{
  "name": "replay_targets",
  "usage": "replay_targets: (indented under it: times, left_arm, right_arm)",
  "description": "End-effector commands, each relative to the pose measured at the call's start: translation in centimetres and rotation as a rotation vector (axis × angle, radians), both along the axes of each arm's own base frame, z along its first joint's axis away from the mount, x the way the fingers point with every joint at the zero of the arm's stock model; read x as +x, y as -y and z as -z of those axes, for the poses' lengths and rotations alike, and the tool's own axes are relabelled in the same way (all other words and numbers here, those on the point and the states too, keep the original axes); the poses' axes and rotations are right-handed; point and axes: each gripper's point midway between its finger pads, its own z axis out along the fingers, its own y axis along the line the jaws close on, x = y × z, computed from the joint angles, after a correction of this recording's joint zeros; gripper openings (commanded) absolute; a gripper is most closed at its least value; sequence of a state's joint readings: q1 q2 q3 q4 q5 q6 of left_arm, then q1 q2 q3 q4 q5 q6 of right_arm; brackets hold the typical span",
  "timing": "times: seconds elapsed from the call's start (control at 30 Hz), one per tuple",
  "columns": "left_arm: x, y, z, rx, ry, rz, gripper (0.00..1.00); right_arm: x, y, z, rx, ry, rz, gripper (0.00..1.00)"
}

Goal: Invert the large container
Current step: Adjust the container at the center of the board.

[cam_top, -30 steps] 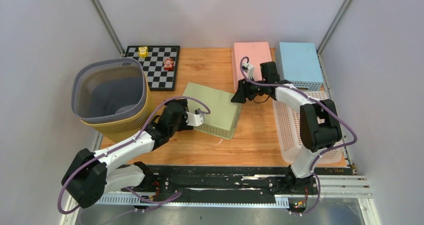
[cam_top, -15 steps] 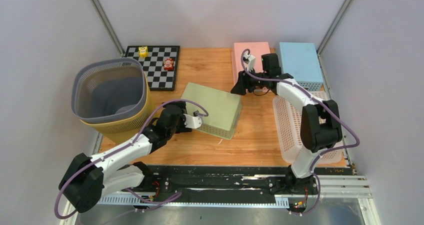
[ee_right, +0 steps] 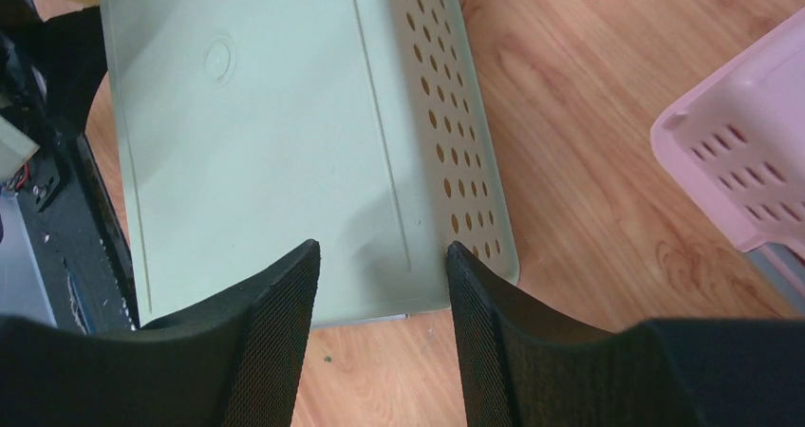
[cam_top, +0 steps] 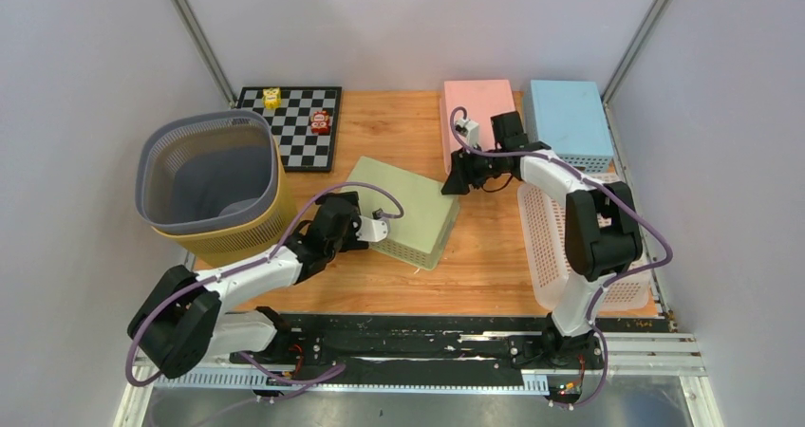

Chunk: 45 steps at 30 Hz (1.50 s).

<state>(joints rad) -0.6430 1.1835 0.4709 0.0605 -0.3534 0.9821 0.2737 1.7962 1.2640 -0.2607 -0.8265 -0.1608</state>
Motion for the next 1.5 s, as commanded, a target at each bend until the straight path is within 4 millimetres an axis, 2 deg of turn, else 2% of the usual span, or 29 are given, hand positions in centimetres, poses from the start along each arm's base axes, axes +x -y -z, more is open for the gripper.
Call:
replay_targets:
  times: [0.0,0.5,0.8,0.93,1.07,1.17,1.27,1.37,1.47]
  left_arm:
    - [1.9,0.5,-1.5,-0.04,0.082,-0.064,1.0]
    - [5.2,0.6,-2.3,0.009,0.173,-0.162,1.0]
    - [7.2,0.2,-2.5,0.061,0.204,-0.251,1.0]
    - [8.0,-1.0,-3.1,0.063,0.221,-0.33,1.0]
    - [8.5,-2.3,-4.7,-0.003,0.23,-0.392,1.0]
    - [8.1,-2.3,-5.9,-0.07,0.216,-0.373,1.0]
    - [7.0,-1.4,-7.6,-0.153,0.196,-0.303,1.0]
    - [5.2,-0.1,-9.1,-0.24,0.149,-0.2,1.0]
    - [2.5,1.7,-10.6,-0.318,0.071,-0.047,1.0]
  right_arm:
    - [-2.8,0.6,0.1,0.007,-0.049,-0.056,0.55]
    - [-8.0,1.1,0.3,0.005,-0.105,-0.129,0.54]
    - [-8.9,0.6,0.0,0.004,-0.095,-0.158,0.54]
    - [-8.9,-0.2,-0.1,-0.004,-0.076,-0.187,0.54]
    - [-8.4,-1.0,-1.4,0.01,-0.037,-0.207,0.54]
    - [-7.9,-0.8,-3.0,-0.002,0.041,-0.207,0.55]
    - [-7.6,0.0,-4.8,-0.039,0.174,-0.216,0.56]
    - [-7.7,0.7,-6.6,-0.071,0.331,-0.253,0.61]
    - [-8.5,0.9,-8.0,-0.092,0.505,-0.343,0.68]
